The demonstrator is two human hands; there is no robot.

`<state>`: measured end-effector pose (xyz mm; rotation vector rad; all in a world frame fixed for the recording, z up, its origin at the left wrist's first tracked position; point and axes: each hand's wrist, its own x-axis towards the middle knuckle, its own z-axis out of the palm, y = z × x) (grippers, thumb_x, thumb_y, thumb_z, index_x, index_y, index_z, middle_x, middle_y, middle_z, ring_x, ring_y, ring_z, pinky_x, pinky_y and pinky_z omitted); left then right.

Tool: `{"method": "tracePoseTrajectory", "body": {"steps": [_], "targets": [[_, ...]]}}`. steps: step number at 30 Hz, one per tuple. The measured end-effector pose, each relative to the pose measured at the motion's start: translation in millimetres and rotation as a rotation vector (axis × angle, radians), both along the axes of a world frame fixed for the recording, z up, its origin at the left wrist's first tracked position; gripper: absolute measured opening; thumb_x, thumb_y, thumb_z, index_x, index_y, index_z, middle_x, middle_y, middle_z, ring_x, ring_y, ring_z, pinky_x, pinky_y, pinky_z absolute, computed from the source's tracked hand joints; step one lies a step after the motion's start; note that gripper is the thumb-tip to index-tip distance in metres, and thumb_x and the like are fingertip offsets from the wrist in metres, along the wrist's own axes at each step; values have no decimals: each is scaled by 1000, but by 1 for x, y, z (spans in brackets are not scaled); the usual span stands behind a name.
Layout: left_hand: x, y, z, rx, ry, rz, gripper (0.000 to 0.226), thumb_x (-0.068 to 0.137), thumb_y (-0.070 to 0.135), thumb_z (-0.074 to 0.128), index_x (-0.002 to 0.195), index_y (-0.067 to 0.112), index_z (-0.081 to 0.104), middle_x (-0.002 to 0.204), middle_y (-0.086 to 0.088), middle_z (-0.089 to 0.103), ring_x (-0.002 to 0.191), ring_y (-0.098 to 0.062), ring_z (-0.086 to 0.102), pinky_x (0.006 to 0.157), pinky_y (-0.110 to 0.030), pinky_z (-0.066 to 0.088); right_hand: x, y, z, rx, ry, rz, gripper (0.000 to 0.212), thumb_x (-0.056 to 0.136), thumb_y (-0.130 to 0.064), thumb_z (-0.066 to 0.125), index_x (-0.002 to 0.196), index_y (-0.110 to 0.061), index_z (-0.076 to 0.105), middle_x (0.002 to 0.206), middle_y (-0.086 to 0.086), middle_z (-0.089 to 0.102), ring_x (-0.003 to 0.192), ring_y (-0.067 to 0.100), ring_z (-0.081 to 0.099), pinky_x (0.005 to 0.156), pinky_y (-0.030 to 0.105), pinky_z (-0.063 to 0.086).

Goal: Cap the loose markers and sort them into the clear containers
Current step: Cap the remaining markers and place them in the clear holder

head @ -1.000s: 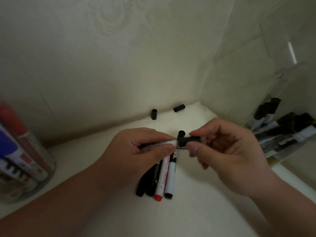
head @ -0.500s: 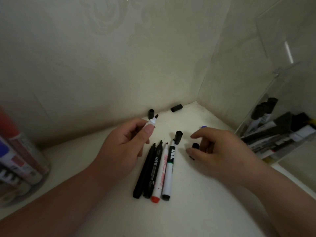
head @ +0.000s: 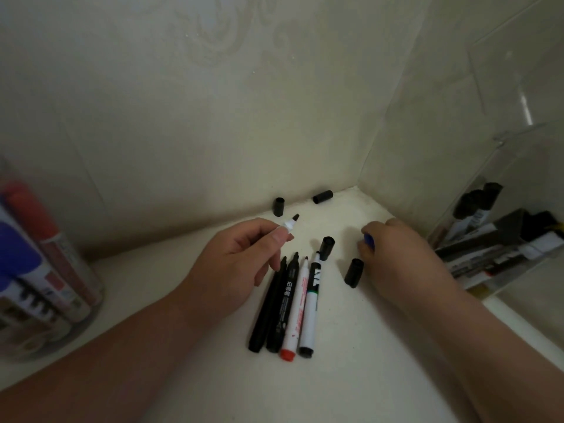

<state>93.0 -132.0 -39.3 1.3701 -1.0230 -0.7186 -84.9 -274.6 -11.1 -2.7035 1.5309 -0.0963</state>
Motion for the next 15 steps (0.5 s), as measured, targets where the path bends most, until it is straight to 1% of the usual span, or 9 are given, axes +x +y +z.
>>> {"method": "tracePoseTrajectory", "body": {"steps": [2, 5, 7, 8, 9, 11, 12, 13, 15], "targets": [[-1, 2, 3, -1, 44, -31, 26, 97, 34, 56, 97, 14, 73, 70, -5, 62, 51, -16, 41, 46, -25, 34, -1, 0, -1, -4, -9, -4, 23, 102, -26, 44, 118, -14, 57, 104, 6, 50, 87, 23, 52, 75, 33, 47], [1, 3, 6, 7, 161, -86, 32, 96, 43, 57, 102, 17, 73, 77, -12, 61, 54, -20, 41, 45, -25, 36, -4, 2, 1, 1, -42, -28, 21, 98, -21, 48, 116, -12, 55, 103, 7, 54, 87, 23, 51, 76, 36, 49], [2, 4, 6, 10, 169, -115, 31, 96, 44, 51, 105, 23, 73, 83, -19, 61, 57, -22, 43, 48, -29, 38, -8, 5, 6, -22, -145, -27, 24, 96, -22, 51, 119, -13, 53, 104, 7, 56, 87, 23, 54, 75, 36, 50], [1, 5, 5, 12, 108, -112, 30, 95, 44, 49, 104, 28, 73, 85, -17, 62, 59, -21, 46, 51, -30, 40, -11, 7, 10, -43, -239, -16, 28, 95, -24, 53, 123, -17, 53, 106, 5, 58, 86, 20, 56, 73, 33, 49], [0, 6, 3, 10, -6, -95, 27, 97, 44, 49, 103, 33, 72, 85, -9, 64, 61, -15, 50, 54, -27, 42, -14, 11, 14, -80, -366, 22, 29, 94, -26, 55, 123, -22, 54, 105, 2, 59, 83, 15, 58, 70, 30, 49], [-4, 9, 3, -28, -276, -41, 16, 99, 42, 55, 103, 39, 71, 87, 14, 68, 71, 1, 59, 67, -14, 45, -20, 21, 22, -128, -689, 176, 23, 93, -28, 57, 116, -32, 54, 98, -3, 62, 78, 7, 66, 66, 29, 55], [-7, 10, 5, -51, -399, -7, 15, 97, 40, 58, 106, 42, 70, 91, 21, 67, 82, 4, 63, 73, -9, 44, -21, 30, 25, -92, -866, 260, 22, 93, -27, 60, 113, -35, 55, 98, -4, 65, 78, 8, 70, 67, 30, 59], [-9, 11, 6, -75, -504, 28, 21, 95, 41, 59, 113, 41, 70, 92, 23, 66, 89, 3, 64, 77, -7, 42, -21, 39, 26, -29, -1032, 336, 22, 91, -24, 64, 109, -34, 58, 97, -2, 68, 80, 11, 73, 67, 28, 60], [-11, 11, 8, -104, -637, 72, 30, 95, 48, 59, 122, 39, 68, 86, 18, 61, 88, -1, 62, 75, -7, 40, -21, 52, 24, 122, -1260, 379, 22, 82, -18, 73, 100, -25, 64, 89, 0, 73, 74, 14, 72, 62, 22, 57]]}}
